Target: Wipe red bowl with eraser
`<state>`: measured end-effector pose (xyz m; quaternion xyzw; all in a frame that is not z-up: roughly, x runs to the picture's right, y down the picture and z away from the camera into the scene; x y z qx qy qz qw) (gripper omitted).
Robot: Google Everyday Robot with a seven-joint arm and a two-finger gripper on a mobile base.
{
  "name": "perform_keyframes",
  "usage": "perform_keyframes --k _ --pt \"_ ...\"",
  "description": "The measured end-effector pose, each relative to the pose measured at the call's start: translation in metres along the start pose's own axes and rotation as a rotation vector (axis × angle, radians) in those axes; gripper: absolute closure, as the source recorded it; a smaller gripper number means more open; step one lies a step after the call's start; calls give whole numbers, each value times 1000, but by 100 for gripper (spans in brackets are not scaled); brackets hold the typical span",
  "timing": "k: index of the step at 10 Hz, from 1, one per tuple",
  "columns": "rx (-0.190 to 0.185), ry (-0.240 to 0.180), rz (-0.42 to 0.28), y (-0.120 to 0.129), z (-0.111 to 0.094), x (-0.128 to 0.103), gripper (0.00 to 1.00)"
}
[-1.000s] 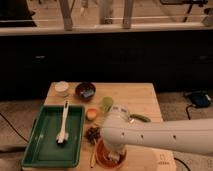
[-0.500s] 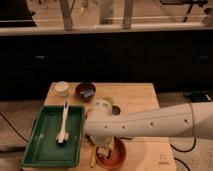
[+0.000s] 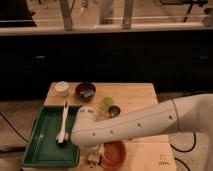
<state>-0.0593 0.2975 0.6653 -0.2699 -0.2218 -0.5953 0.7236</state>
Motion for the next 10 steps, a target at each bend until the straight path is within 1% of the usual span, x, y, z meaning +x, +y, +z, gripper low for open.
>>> perform_keyframes --k 2,4,6,8,10 --pt "-2 -8 10 17 1 -6 97" --pt "-3 -11 41 55 1 -7 97" --pt "-5 -8 86 82 1 -2 97" --pt "-1 -2 126 89 0 7 97" --pt "5 13 155 85 -1 25 97"
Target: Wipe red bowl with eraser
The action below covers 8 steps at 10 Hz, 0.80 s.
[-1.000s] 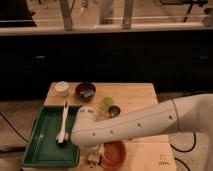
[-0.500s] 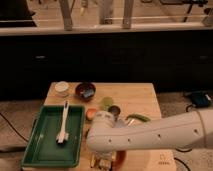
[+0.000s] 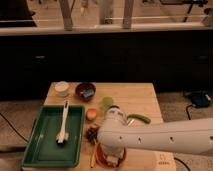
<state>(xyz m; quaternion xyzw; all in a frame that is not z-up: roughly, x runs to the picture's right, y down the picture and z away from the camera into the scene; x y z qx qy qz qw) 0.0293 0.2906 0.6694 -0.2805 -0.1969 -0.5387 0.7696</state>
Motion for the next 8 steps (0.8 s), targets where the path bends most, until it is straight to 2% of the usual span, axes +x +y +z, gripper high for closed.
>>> perform_keyframes --k 3,4,5,8 --pt "5 15 27 -13 -1 26 97" --pt "6 17 22 -21 -2 28 97" --pt "6 15 12 -27 -1 26 97" --pt "12 4 -83 -49 -1 -10 97"
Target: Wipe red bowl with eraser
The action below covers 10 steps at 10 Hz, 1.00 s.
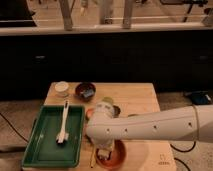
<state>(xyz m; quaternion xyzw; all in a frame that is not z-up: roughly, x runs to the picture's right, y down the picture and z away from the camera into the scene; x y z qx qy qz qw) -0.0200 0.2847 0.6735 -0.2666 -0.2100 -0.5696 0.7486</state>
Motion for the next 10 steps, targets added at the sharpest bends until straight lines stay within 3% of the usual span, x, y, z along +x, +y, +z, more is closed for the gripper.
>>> perform_keyframes --k 2,5,8,10 --pt "8 -11 -42 0 1 -21 97" --pt "4 -22 -38 29 2 -31 97" --pt "0 -13 47 65 2 -12 97" --pt "6 1 94 72 0 8 97"
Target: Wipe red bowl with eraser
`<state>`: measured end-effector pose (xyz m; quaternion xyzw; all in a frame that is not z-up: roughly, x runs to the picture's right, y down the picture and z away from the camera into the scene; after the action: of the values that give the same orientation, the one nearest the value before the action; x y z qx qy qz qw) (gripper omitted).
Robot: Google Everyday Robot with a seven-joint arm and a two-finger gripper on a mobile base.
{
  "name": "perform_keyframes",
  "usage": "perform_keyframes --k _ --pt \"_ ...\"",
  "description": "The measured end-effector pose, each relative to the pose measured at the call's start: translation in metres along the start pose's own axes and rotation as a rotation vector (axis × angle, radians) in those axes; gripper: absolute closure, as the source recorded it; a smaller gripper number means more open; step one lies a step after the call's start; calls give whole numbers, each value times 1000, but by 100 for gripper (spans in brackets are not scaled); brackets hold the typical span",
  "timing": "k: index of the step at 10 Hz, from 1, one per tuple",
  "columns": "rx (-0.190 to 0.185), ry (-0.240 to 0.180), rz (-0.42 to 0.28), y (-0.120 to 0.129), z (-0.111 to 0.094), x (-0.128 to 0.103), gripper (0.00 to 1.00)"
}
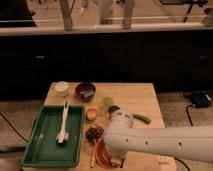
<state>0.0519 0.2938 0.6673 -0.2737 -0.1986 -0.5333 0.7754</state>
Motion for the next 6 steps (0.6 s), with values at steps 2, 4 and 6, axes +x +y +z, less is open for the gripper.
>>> perform_keyframes --k 2,4,6 --pt "3 8 16 -13 0 19 97" --pt "14 -18 2 -33 1 17 97" --pt "26 -62 -34 -48 2 10 97"
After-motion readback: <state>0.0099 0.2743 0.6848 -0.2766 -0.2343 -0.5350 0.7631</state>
